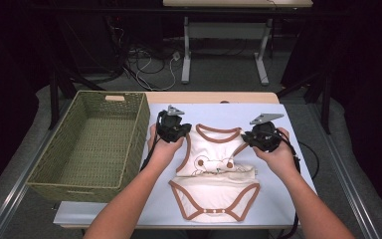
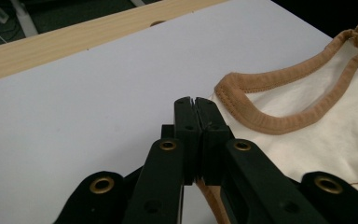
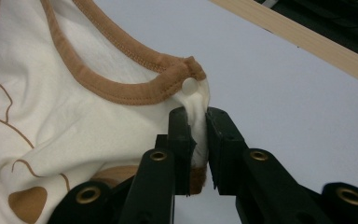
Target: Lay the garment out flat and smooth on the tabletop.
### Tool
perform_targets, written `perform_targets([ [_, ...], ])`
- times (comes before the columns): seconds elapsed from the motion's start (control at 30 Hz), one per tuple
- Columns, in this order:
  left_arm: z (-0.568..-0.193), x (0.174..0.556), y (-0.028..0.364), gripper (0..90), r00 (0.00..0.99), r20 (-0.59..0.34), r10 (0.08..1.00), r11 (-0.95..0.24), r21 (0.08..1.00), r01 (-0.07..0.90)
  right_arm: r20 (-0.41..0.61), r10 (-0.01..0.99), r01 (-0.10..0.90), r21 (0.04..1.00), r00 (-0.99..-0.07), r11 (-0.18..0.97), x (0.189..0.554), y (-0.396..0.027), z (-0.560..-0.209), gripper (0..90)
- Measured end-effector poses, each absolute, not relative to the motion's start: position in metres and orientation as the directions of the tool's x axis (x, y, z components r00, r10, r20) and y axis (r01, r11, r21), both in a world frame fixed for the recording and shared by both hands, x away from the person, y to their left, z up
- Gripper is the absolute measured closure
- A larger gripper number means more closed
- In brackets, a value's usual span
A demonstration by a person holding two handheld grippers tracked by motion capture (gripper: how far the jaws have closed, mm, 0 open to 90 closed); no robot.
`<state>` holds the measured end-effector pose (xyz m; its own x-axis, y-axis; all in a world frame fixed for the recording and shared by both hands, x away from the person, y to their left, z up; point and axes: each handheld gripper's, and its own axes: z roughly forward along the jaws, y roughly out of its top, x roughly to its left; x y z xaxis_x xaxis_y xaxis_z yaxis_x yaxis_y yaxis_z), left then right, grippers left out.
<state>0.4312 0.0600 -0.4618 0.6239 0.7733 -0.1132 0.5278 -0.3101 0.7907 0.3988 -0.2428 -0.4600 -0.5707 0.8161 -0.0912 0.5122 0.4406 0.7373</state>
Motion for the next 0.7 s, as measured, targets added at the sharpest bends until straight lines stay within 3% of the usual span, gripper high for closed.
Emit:
perform_targets([
  [0.7,-0.43,0.466,0.053,88.7,0.576,-0.066,0.815,-0.276,0.829,0.486,-0.166,0.838,0.495,0.741,-0.519,0.453,0.45,-0.238,-0.431,80.3],
])
